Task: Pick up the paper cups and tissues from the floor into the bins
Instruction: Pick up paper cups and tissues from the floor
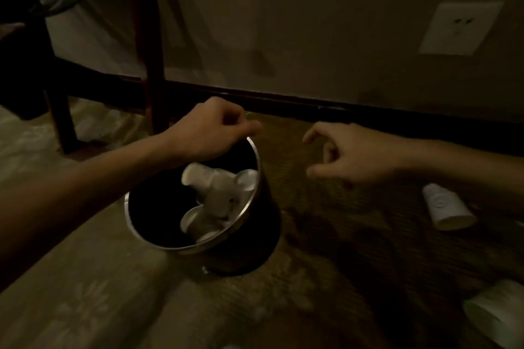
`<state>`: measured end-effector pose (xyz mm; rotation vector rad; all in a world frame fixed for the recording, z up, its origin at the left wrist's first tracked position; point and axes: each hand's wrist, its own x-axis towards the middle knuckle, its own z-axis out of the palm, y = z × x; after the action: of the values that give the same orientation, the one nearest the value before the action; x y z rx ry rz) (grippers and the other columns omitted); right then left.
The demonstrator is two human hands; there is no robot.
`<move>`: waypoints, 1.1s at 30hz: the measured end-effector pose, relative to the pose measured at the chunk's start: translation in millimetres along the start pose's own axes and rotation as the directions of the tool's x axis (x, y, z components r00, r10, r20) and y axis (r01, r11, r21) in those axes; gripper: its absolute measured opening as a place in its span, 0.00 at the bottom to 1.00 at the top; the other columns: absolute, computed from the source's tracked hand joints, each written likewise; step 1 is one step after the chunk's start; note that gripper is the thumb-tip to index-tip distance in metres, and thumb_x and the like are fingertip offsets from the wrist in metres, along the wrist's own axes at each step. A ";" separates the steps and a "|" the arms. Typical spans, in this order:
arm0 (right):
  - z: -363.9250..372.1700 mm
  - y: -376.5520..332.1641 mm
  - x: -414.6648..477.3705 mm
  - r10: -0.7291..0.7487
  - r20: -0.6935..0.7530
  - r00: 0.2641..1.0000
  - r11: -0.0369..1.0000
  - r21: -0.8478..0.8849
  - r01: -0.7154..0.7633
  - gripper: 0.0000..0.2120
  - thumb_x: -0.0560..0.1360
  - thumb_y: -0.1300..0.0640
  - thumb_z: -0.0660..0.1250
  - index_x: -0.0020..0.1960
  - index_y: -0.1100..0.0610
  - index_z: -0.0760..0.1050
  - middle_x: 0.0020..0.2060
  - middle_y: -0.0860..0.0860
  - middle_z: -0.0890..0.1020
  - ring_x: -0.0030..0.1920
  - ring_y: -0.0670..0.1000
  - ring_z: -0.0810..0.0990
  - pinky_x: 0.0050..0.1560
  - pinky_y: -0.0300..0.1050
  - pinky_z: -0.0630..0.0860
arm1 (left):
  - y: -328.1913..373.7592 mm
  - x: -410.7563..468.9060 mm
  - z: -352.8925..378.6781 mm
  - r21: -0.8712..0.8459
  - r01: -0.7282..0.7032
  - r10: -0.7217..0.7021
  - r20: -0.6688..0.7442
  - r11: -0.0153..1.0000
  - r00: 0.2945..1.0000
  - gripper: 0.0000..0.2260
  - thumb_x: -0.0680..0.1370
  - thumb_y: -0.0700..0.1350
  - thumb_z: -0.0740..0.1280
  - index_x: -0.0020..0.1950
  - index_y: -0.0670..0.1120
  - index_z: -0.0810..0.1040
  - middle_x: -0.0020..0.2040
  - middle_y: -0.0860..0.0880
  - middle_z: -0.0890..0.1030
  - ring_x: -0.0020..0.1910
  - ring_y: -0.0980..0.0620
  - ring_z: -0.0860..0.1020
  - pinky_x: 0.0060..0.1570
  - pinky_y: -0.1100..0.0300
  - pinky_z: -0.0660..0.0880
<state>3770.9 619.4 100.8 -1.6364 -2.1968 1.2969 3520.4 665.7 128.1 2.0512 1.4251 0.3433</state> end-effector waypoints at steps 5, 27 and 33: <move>15.7 77.0 -77.8 0.165 -0.176 0.970 0.986 0.036 -0.161 0.08 0.75 0.48 0.70 0.49 0.43 0.71 0.41 0.46 0.80 0.38 0.44 0.80 0.38 0.39 0.74 | 64.7 13.4 61.3 0.009 -0.178 0.174 0.187 0.984 0.967 0.11 0.78 0.55 0.67 0.38 0.51 0.77 0.32 0.57 0.79 0.31 0.62 0.77 0.29 0.72 0.69; 199.0 287.2 -207.5 0.845 -0.214 0.490 0.438 0.802 -0.406 0.34 0.72 0.40 0.71 0.72 0.50 0.61 0.60 0.48 0.74 0.52 0.46 0.74 0.41 0.39 0.70 | 132.8 5.4 423.9 -0.080 0.083 -0.006 0.682 0.993 0.731 0.18 0.80 0.59 0.62 0.62 0.48 0.77 0.48 0.52 0.80 0.41 0.58 0.79 0.33 0.65 0.75; 208.2 276.5 -216.0 0.835 -0.194 0.515 0.348 0.911 -0.220 0.32 0.74 0.45 0.71 0.73 0.48 0.62 0.63 0.48 0.74 0.52 0.45 0.74 0.39 0.35 0.68 | 147.7 -2.7 438.8 -0.011 0.191 -0.120 0.741 0.982 0.660 0.21 0.75 0.69 0.60 0.59 0.58 0.73 0.46 0.58 0.76 0.43 0.57 0.78 0.29 0.64 0.77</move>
<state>3950.1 339.1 -135.4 -1.9907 -0.3546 1.2211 3863.2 482.4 -123.3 1.6593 1.0158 -0.4684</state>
